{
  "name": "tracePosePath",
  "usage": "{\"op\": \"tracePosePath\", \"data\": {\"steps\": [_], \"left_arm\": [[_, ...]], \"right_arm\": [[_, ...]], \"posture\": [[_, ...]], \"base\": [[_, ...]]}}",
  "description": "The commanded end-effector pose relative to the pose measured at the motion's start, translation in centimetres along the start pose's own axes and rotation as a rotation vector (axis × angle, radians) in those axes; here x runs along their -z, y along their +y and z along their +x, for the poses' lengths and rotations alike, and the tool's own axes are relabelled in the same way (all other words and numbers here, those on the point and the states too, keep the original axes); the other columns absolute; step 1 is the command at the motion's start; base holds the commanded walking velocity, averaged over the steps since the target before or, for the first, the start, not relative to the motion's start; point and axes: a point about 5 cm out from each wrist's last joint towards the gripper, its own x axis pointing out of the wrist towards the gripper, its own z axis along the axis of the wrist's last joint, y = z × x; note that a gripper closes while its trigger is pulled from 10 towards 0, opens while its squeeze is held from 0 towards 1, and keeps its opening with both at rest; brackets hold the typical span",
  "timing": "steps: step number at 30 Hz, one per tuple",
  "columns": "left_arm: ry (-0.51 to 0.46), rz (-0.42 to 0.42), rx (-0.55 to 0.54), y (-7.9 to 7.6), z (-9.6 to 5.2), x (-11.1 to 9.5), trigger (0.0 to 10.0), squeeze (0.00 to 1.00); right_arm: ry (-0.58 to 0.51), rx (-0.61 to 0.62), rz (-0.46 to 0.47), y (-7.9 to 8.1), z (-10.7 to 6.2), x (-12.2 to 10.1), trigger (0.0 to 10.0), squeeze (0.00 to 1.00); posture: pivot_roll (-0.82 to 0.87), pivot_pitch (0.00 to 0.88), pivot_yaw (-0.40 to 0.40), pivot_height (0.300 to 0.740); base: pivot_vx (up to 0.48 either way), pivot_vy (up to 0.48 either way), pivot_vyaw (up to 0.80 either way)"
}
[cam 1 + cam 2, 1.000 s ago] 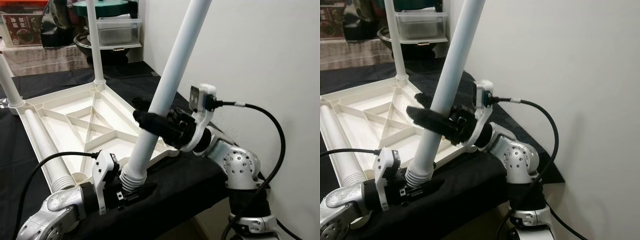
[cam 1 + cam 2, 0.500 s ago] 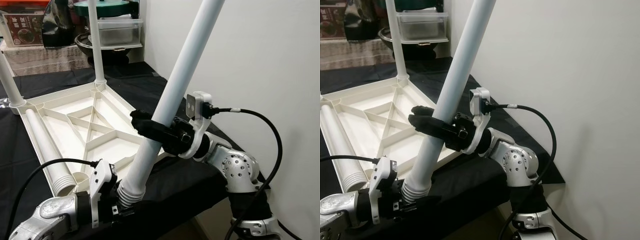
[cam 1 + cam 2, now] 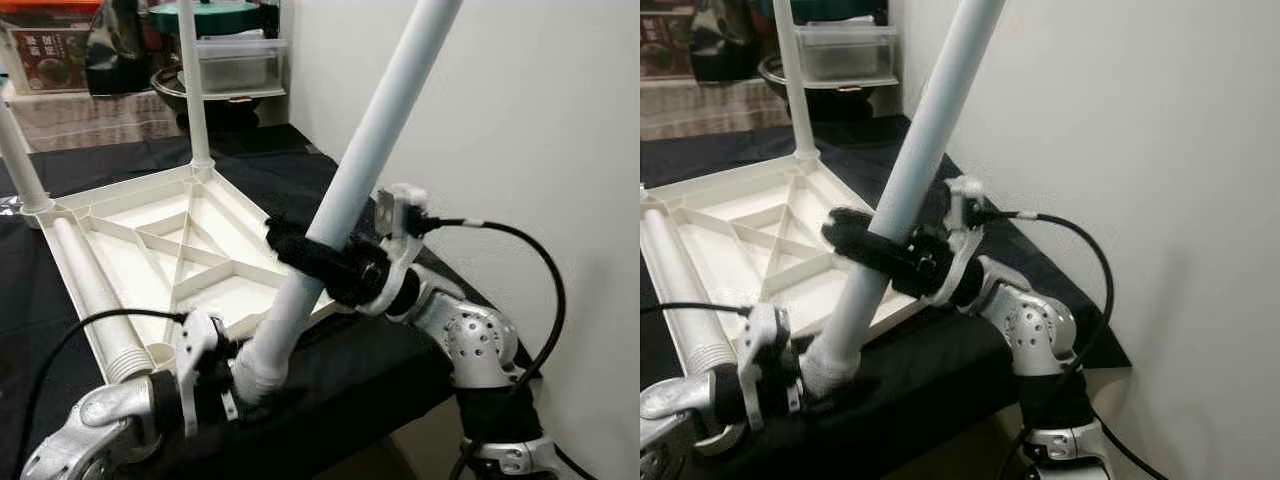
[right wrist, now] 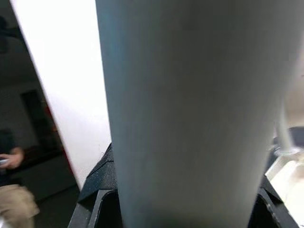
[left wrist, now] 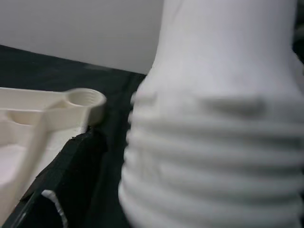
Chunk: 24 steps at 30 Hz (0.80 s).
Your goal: Building children table
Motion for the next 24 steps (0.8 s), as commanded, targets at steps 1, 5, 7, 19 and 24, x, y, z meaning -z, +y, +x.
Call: {"op": "tracePosePath", "data": {"steps": [1, 5, 7, 19, 24], "left_arm": [[-0.028, -0.017, -0.032, 0.4, -0.2, -0.3, 10.0, 1.0], [-0.07, -0.028, -0.096, 0.7, -0.5, -0.7, 10.0, 1.0], [-0.061, -0.025, -0.139, 0.9, -0.6, -0.4, 10.0, 1.0], [-0.02, 0.029, -0.424, 2.7, -0.7, 1.2, 10.0, 0.0], [0.033, 0.068, -0.467, 2.6, -0.1, 2.2, 10.0, 0.0]], "right_arm": [[-0.014, 0.036, -0.036, -0.4, -0.2, -0.8, 0.0, 0.0], [-0.019, 0.229, -0.173, -2.4, -1.0, -2.4, 0.0, 0.0], [-0.008, 0.34, -0.252, -3.6, -1.5, -3.1, 0.0, 0.0], [0.104, 0.927, -0.714, -8.2, -4.1, -3.5, 0.0, 0.0], [0.198, 0.957, -1.026, -8.3, -3.6, -1.4, 0.0, 0.0]], "posture": [[0.03, 0.0, -0.096, 0.74], [0.04, 0.0, -0.101, 0.74], [0.04, 0.0, -0.103, 0.74], [0.05, 0.0, -0.105, 0.74], [0.06, 0.0, -0.104, 0.74]], "base": [[0.0, 0.0, 0.0], [0.0, 0.0, 0.0], [0.0, 0.0, 0.0], [0.0, 0.0, 0.0], [0.0, 0.0, 0.0]]}}
